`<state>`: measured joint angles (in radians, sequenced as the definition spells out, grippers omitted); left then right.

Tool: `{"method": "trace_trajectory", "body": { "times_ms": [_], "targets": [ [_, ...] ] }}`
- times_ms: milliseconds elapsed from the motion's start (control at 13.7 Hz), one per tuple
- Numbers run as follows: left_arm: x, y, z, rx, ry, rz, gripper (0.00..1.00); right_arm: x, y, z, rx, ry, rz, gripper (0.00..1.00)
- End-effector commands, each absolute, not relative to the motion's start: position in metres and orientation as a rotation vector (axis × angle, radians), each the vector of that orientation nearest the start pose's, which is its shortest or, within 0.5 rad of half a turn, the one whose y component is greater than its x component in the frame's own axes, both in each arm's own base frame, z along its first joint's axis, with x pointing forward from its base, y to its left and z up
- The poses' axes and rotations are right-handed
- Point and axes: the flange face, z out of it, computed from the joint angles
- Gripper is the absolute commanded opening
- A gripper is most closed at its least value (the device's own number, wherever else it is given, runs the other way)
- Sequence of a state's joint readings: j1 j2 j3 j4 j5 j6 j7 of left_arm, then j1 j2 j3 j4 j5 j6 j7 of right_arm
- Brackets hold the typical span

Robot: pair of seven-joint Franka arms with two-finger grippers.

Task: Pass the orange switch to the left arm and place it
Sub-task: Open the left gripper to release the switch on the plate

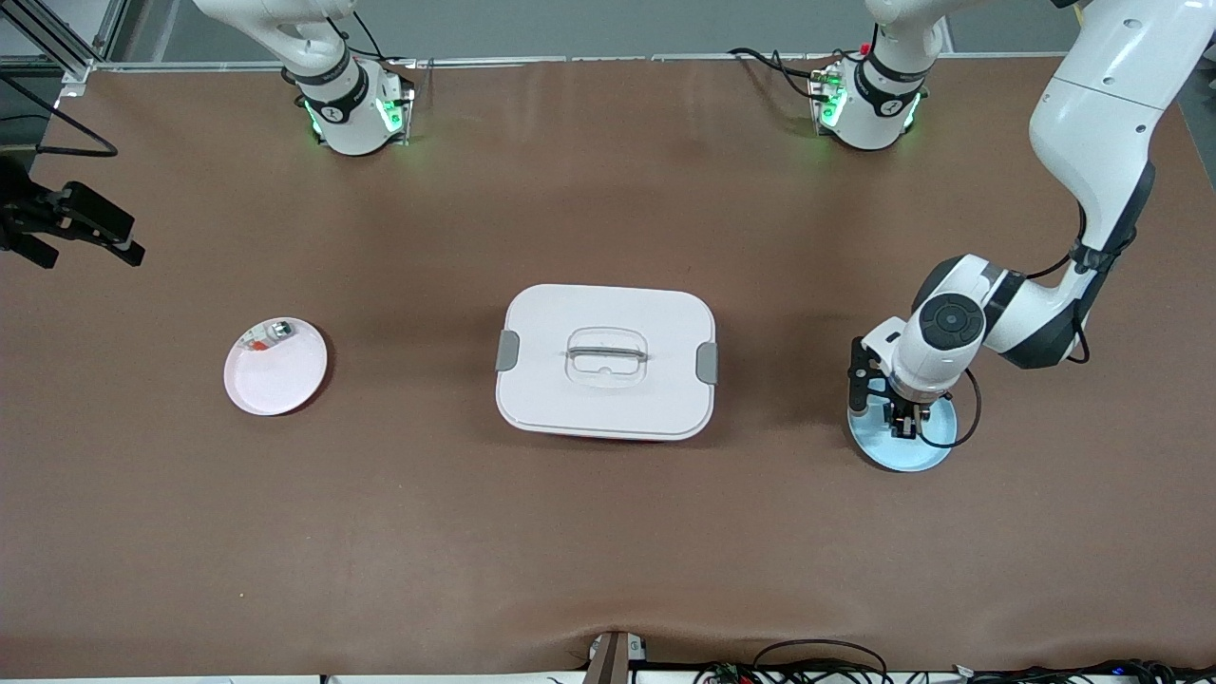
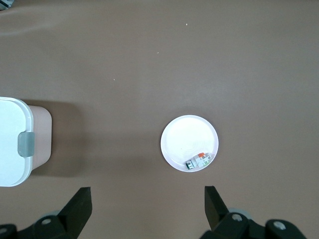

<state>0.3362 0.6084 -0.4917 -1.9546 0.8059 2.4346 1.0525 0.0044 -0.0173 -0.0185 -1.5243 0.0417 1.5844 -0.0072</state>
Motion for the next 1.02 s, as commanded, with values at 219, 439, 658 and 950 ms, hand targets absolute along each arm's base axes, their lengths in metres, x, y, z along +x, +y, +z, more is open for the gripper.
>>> {"method": "trace_trajectory", "body": {
  "times_ms": [219, 439, 658, 950],
  "targets": [
    [0.613, -0.084, 0.181, -1.811, 2.272, 0.110, 0.18, 0.549, -0.006, 0.643, -3.112, 0.007, -0.084, 1.00],
    [0.614, -0.084, 0.180, -1.815, 2.268, 0.107, 0.55, 0.534, -0.007, 0.644, -3.112, -0.004, -0.103, 1.00],
    [0.618, -0.080, 0.185, -1.834, 2.244, 0.097, 1.00, 0.510, -0.011, 0.640, -3.112, -0.100, -0.165, 1.00],
    [0.625, -0.081, 0.213, -1.922, 2.139, 0.044, 1.00, 0.508, -0.008, 0.648, -3.107, 0.073, -0.160, 1.00]
  ]
}}
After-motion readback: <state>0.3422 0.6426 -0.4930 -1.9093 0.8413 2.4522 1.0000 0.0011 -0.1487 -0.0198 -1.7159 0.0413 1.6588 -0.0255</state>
